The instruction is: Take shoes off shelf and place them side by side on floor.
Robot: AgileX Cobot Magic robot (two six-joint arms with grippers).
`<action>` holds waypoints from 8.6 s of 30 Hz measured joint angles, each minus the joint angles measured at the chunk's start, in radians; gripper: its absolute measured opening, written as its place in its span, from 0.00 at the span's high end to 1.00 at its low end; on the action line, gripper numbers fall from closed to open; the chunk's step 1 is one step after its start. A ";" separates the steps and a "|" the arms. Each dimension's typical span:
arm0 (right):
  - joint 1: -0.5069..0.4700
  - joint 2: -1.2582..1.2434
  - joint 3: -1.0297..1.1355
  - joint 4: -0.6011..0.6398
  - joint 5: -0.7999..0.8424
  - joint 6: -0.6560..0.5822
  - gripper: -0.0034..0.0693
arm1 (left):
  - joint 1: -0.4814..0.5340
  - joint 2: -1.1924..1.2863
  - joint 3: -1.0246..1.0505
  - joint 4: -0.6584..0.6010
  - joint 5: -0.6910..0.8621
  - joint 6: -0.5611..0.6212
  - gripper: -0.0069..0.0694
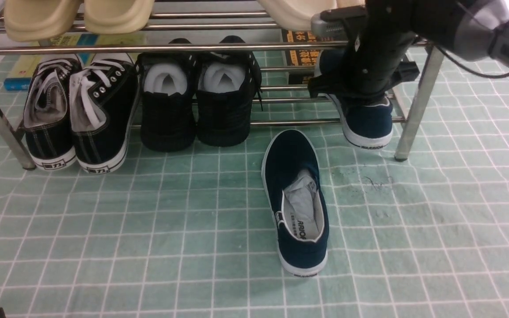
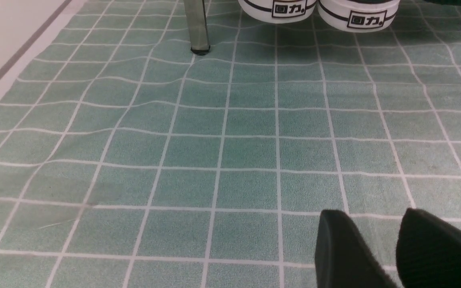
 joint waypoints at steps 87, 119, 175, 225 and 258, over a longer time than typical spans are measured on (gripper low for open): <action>0.103 -0.204 0.529 0.127 -0.089 -0.075 0.42 | 0.000 -0.001 0.000 0.000 0.000 0.000 0.59; 0.110 -0.150 0.483 0.086 0.030 -0.070 0.69 | 0.000 -0.001 0.000 0.000 0.000 0.000 0.59; 0.110 -1.476 1.757 0.129 -1.050 -0.161 0.96 | 0.000 -0.001 0.000 0.000 0.000 0.000 0.59; -0.419 -2.077 2.027 0.060 -0.759 -0.289 0.90 | 0.000 -0.001 0.000 0.000 0.000 0.000 0.59; -0.438 -2.077 2.027 0.063 -0.759 -0.289 0.85 | 0.000 -0.001 0.000 0.000 0.000 0.000 0.59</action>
